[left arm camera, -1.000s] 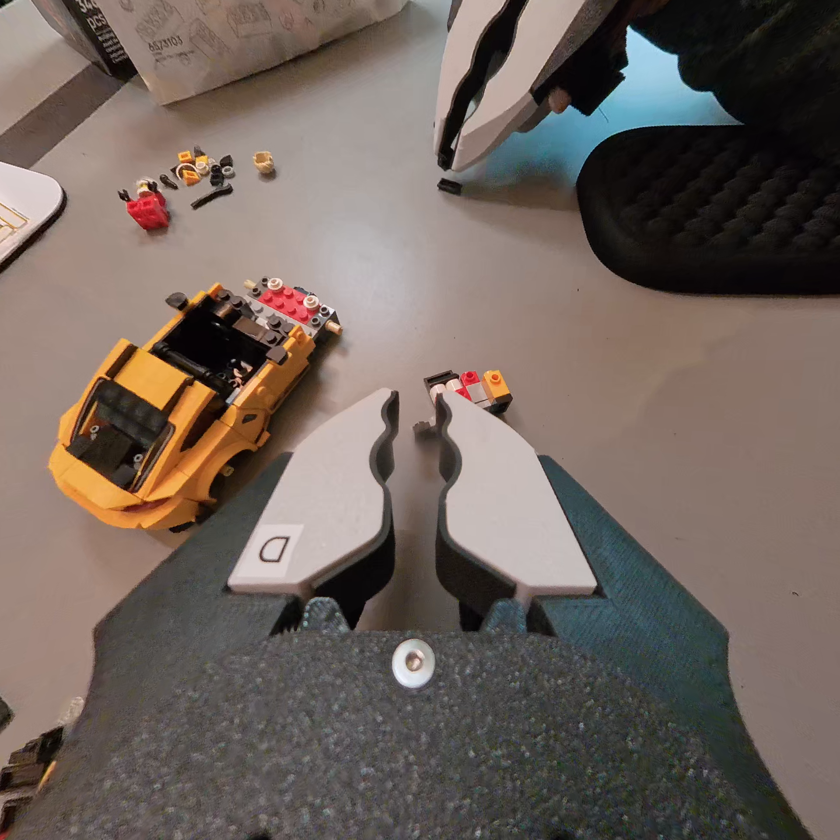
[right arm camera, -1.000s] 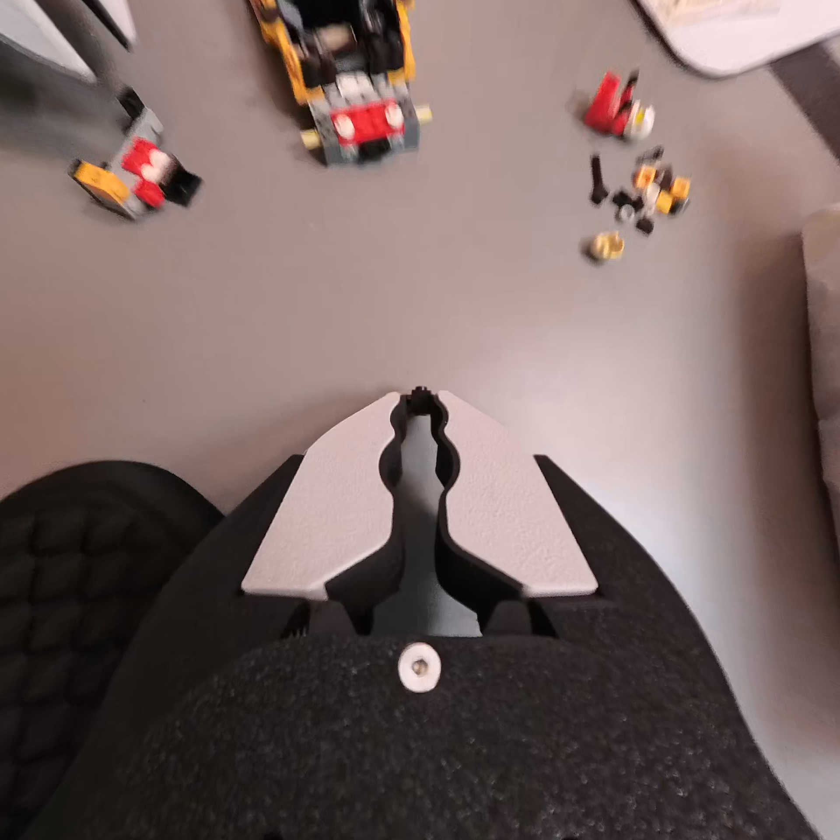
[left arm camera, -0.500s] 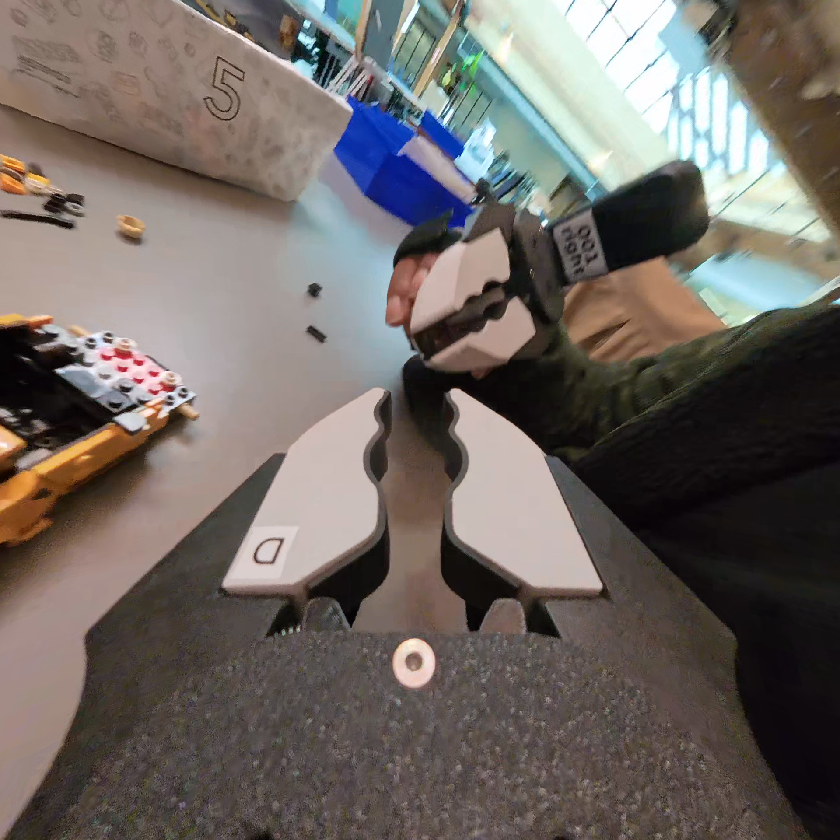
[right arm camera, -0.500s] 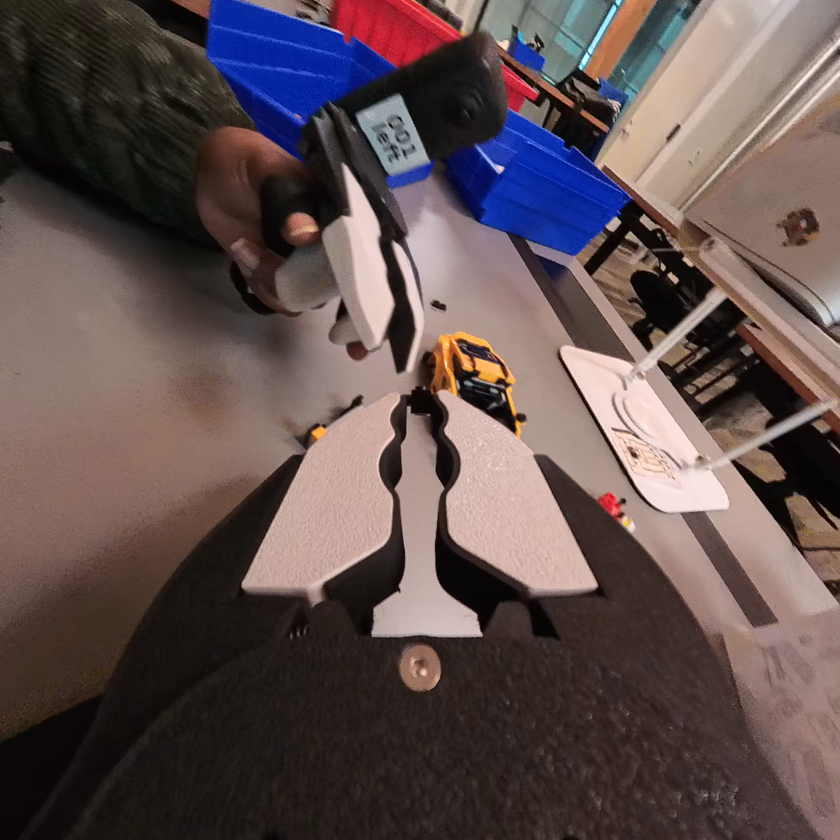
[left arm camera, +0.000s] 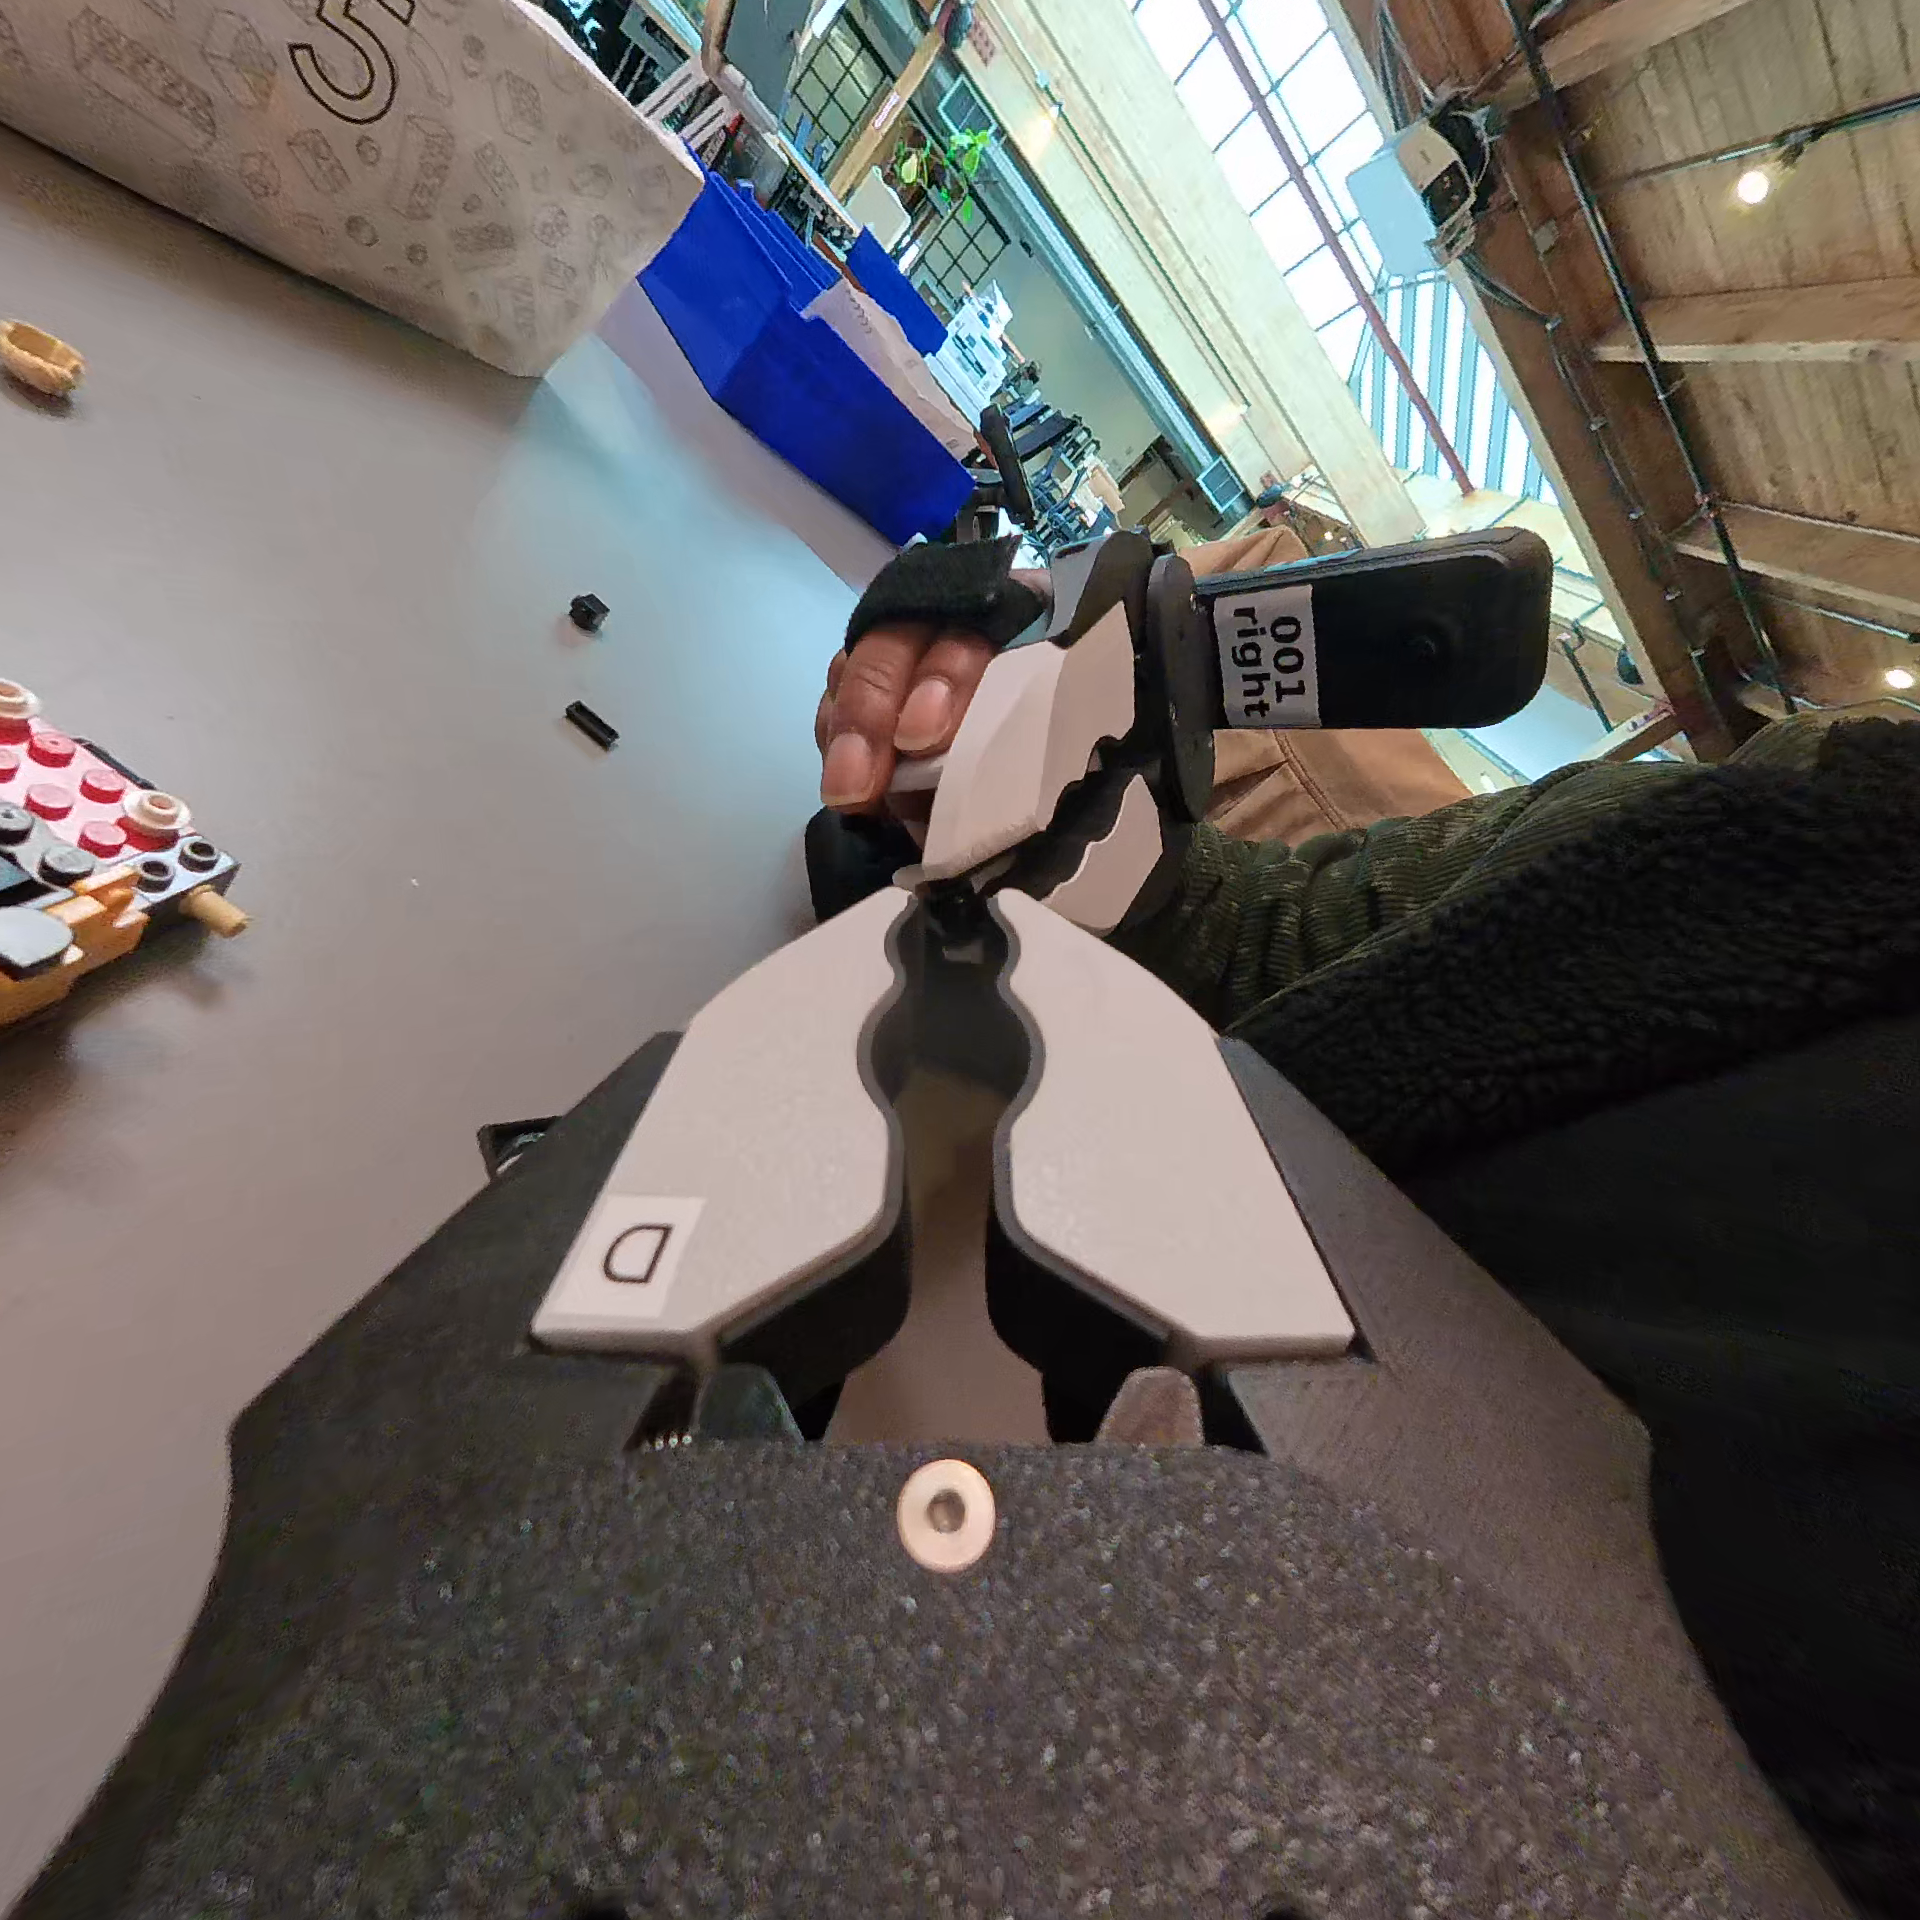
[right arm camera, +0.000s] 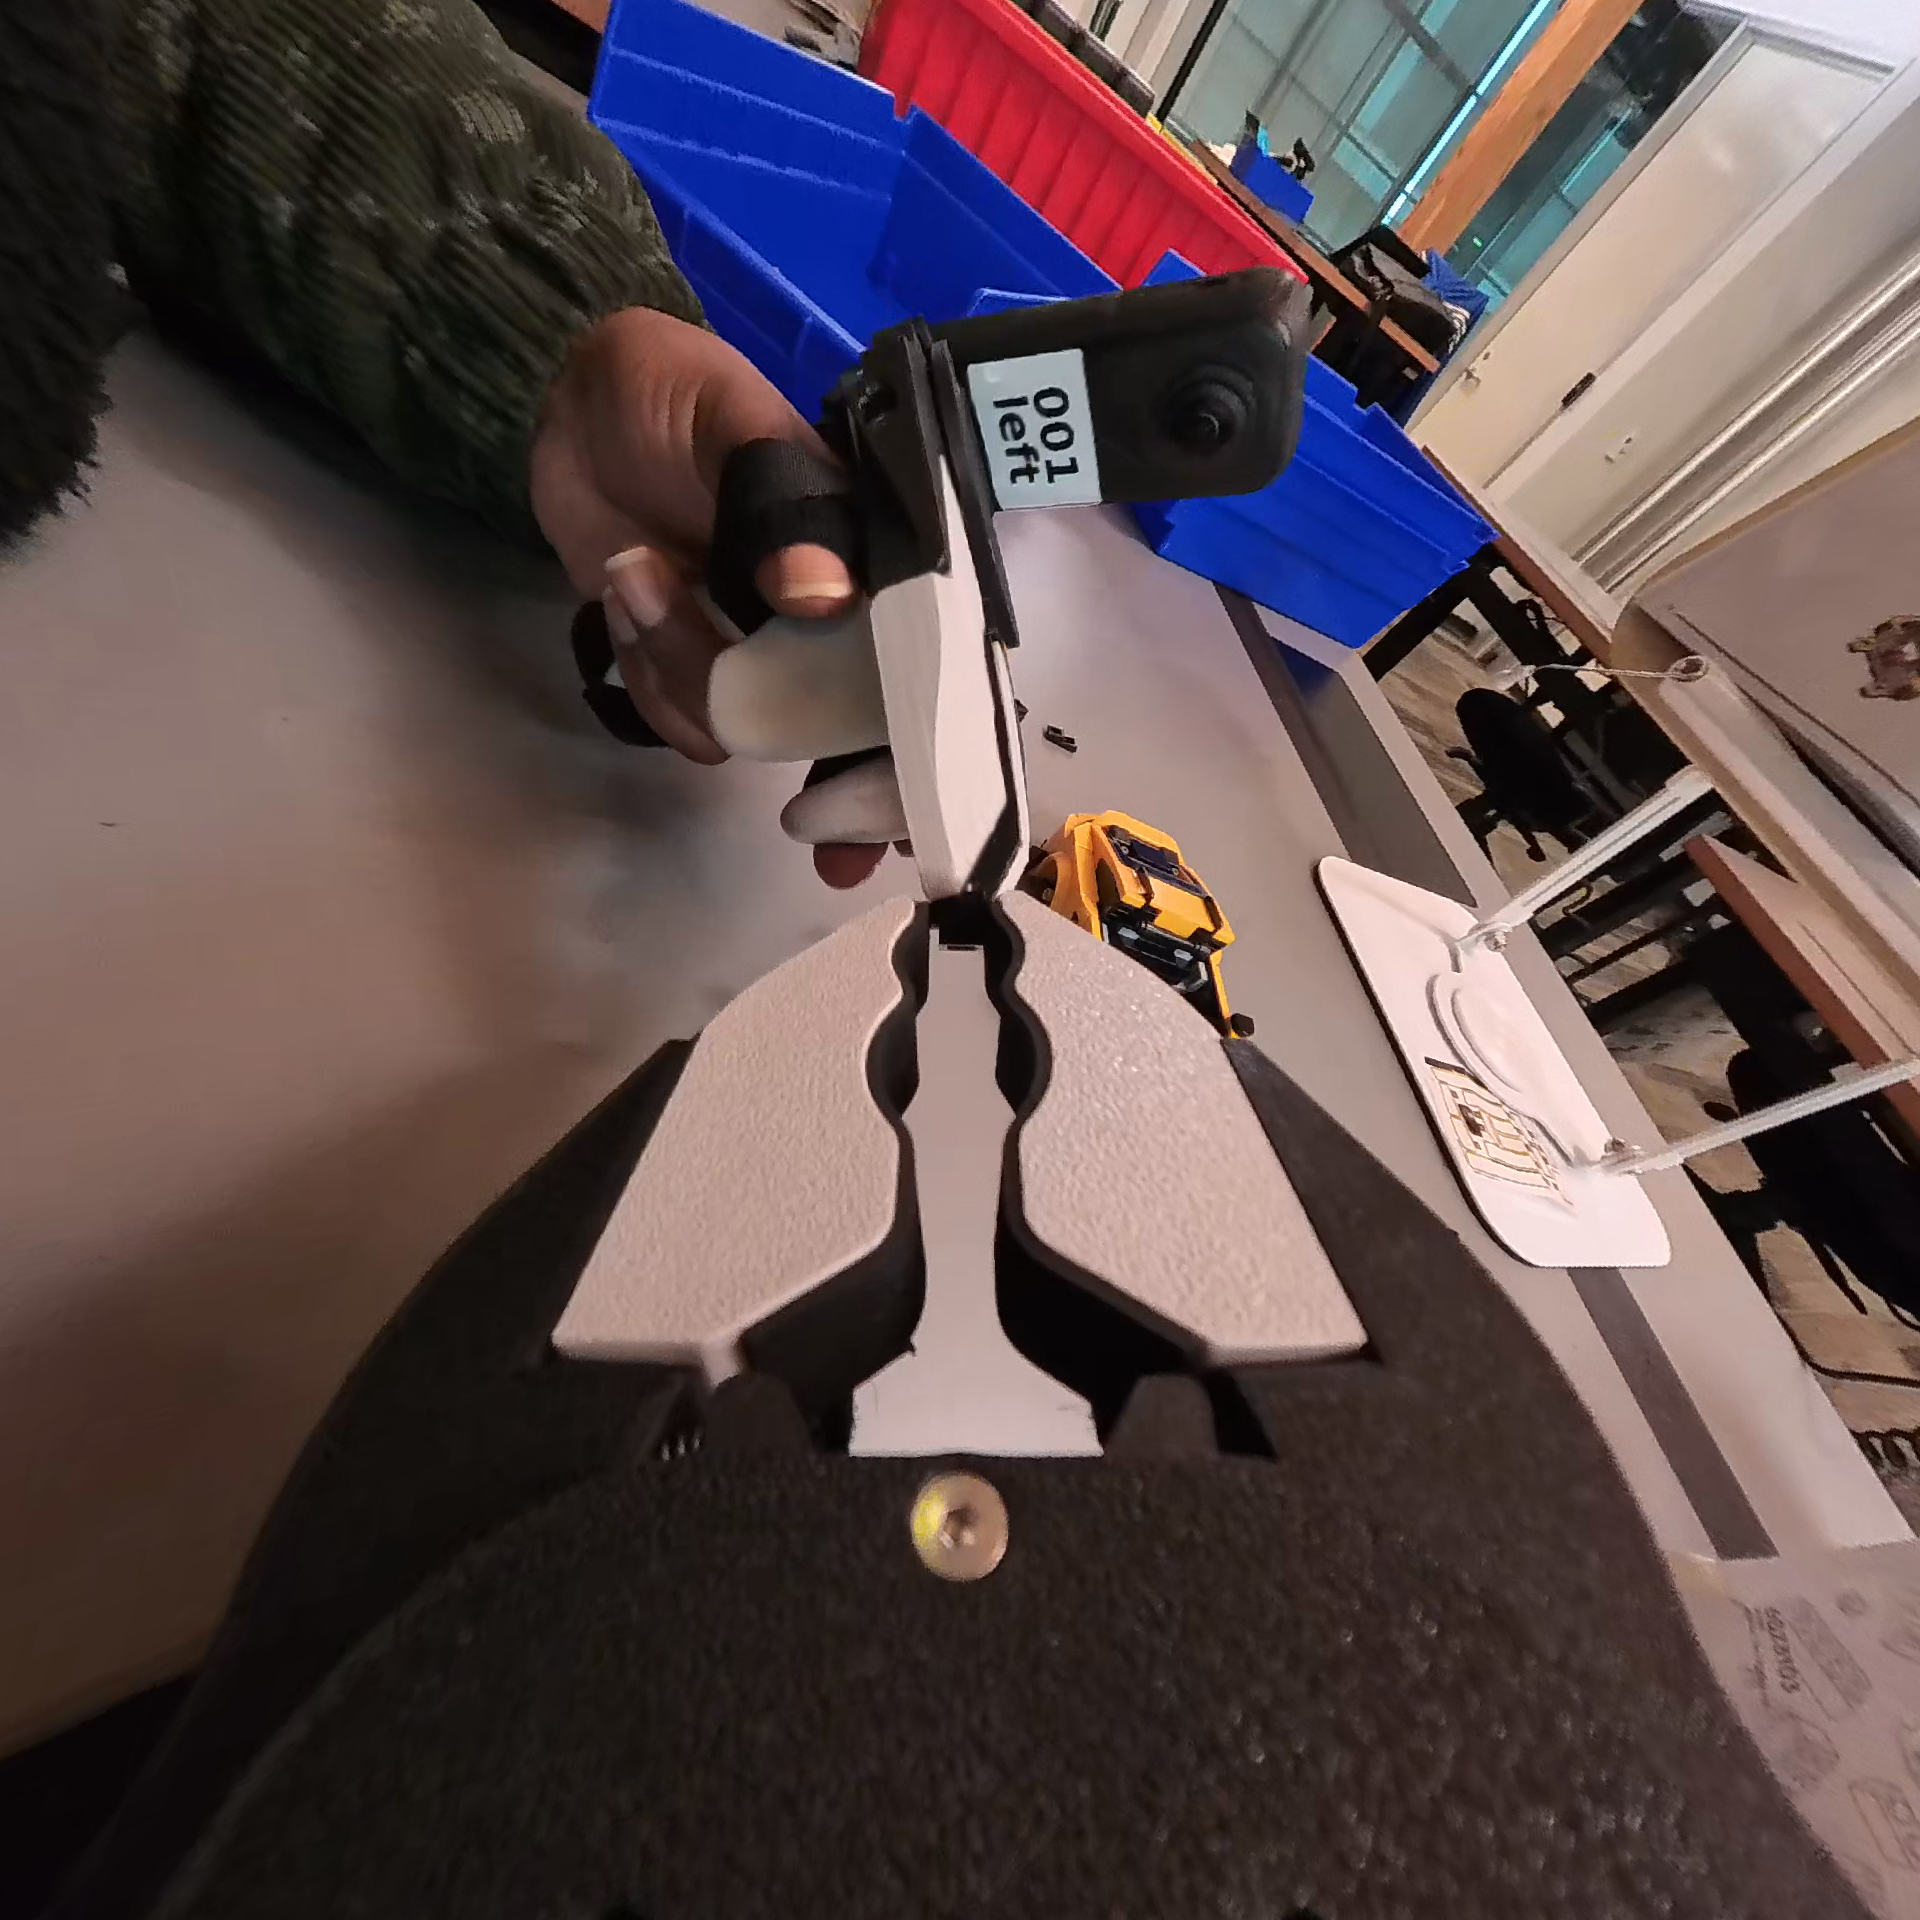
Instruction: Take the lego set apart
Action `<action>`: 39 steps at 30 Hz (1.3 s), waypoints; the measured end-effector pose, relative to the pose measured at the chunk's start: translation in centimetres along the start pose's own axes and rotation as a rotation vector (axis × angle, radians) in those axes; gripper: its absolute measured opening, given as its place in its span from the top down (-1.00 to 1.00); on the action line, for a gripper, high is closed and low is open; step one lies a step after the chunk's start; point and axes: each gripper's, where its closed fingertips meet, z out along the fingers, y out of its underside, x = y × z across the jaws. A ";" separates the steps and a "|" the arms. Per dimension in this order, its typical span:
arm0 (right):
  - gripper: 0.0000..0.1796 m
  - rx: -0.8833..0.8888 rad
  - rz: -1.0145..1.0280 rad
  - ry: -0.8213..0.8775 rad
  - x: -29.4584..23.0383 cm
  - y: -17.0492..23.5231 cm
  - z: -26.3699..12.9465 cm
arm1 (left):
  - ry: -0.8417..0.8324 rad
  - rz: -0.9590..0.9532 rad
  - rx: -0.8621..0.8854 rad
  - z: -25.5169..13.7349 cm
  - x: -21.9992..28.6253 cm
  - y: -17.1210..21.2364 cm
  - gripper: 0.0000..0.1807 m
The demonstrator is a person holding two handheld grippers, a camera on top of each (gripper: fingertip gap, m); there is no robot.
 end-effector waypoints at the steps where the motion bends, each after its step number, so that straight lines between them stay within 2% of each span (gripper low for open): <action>1: 0.89 -0.001 0.000 -0.001 0.0 0.0 0.0 | -0.003 0.003 -0.003 0.0 0.0 0.0 0.89; 5: 0.88 -0.023 0.002 0.009 0.2 0.5 0.0 | -0.074 0.106 -0.017 -0.2 -0.5 0.1 0.91; 12: 0.88 -0.001 0.043 0.022 0.8 0.3 -0.7 | -0.315 0.592 -0.108 -0.6 -1.1 0.3 0.91; 16: 0.85 -0.012 0.054 -0.013 0.2 0.5 -0.5 | -0.345 0.681 -0.151 -0.3 -1.1 0.9 0.91; 23: 0.84 -0.062 0.045 -0.098 -1.4 1.4 0.0 | -0.320 0.676 -0.187 -0.2 -1.0 1.7 0.91; 29: 0.84 -0.081 -0.023 -0.087 -1.6 1.4 -0.1 | -0.208 0.452 -0.160 -0.2 -0.7 1.7 0.91; 39: 0.85 -0.109 -0.080 -0.069 -1.8 1.6 0.2 | -0.135 0.271 -0.128 -0.4 -0.7 1.6 0.91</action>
